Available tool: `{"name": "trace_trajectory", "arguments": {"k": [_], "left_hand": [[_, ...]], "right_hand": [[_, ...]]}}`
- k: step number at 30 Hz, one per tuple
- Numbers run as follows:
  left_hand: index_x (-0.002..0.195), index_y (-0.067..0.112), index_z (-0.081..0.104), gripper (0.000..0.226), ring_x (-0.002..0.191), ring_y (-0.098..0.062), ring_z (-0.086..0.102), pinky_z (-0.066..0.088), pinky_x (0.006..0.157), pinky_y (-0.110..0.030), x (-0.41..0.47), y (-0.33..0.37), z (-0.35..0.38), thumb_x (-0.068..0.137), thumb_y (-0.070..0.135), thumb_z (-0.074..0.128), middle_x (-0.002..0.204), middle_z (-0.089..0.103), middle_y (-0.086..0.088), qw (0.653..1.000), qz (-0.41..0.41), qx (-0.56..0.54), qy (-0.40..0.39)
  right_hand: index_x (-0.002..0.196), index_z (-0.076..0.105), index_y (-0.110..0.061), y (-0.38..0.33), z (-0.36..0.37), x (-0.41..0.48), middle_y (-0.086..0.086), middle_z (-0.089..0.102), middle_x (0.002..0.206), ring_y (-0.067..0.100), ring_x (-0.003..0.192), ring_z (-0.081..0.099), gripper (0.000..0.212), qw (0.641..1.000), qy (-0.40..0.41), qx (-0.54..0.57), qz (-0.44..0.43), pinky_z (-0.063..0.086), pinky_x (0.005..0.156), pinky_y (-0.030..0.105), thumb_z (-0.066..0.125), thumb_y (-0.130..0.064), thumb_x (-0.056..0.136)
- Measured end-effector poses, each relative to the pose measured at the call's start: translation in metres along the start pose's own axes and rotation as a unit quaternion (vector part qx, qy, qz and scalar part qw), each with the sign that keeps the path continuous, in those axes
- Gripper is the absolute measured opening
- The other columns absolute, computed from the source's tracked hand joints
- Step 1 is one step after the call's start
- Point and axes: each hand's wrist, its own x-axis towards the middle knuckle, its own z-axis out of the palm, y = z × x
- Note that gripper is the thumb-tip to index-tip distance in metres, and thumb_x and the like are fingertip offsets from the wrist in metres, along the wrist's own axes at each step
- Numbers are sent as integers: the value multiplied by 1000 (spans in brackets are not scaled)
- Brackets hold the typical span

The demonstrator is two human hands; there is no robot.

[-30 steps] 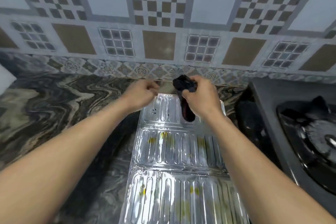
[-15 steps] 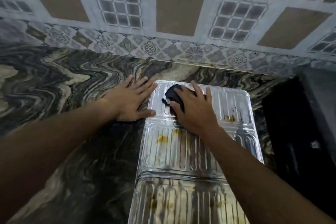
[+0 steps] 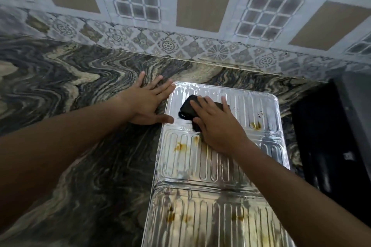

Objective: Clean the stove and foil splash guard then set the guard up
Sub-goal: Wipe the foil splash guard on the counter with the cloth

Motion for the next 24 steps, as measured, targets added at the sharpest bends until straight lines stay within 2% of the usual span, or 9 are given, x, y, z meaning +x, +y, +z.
{"name": "trace_trajectory", "arguments": {"k": [3,6,10,15,17,21,22,24], "left_hand": [[154,27,-23,108,150,-19,-23,-12,118,-61,0,3,-5,75,93,11,162,-25,7,1000,-3,5,-14],[153,26,-25,116,150,-21,-23,-13,118,-61,-1,4,-8,71,97,15,159,-30,7,1000,-6,1,-27],[153,26,-27,128,149,-21,-25,-14,117,-62,-1,6,-10,61,104,16,158,-32,7,999,-14,-4,-42],[153,26,-27,131,148,-21,-28,-16,116,-63,-1,7,-11,58,105,17,158,-32,7,999,-18,-6,-48],[153,26,-26,132,148,-21,-28,-15,116,-64,0,7,-11,57,106,17,159,-31,8,999,-19,-7,-45],[153,27,-27,131,148,-21,-28,-13,116,-65,1,8,-12,58,105,19,158,-32,9,998,-21,-10,-51],[153,27,-27,131,148,-22,-28,-12,116,-66,1,8,-12,57,105,18,157,-33,10,998,-23,-11,-53],[152,28,-27,131,148,-21,-28,-12,115,-67,0,7,-10,57,106,18,157,-34,10,998,-26,-16,-57]], "right_hand": [[156,21,-11,13,-5,-6,10,19,164,26,153,10,57,998,5,-6,70,-1,122,54,19,-37,106],[157,15,-12,17,-8,3,7,7,167,23,153,4,54,993,9,29,110,0,122,51,24,-30,107],[157,19,-23,-5,-8,21,3,17,165,22,152,12,53,998,13,41,35,7,121,52,31,-28,106],[155,26,-25,-10,0,5,1,22,164,21,151,18,51,999,15,30,-14,14,121,51,31,-31,105],[157,23,-24,3,0,-2,1,19,165,21,151,17,52,999,19,41,18,13,121,49,28,-32,105],[157,15,-14,6,-2,8,7,16,165,23,152,10,55,984,45,68,158,4,122,49,27,-29,106],[156,18,-12,-1,-2,15,9,16,165,24,152,9,54,981,49,80,172,4,122,51,29,-27,105],[151,26,-10,-21,0,27,12,18,164,26,152,10,50,984,49,84,147,3,121,53,31,-25,104]]}}
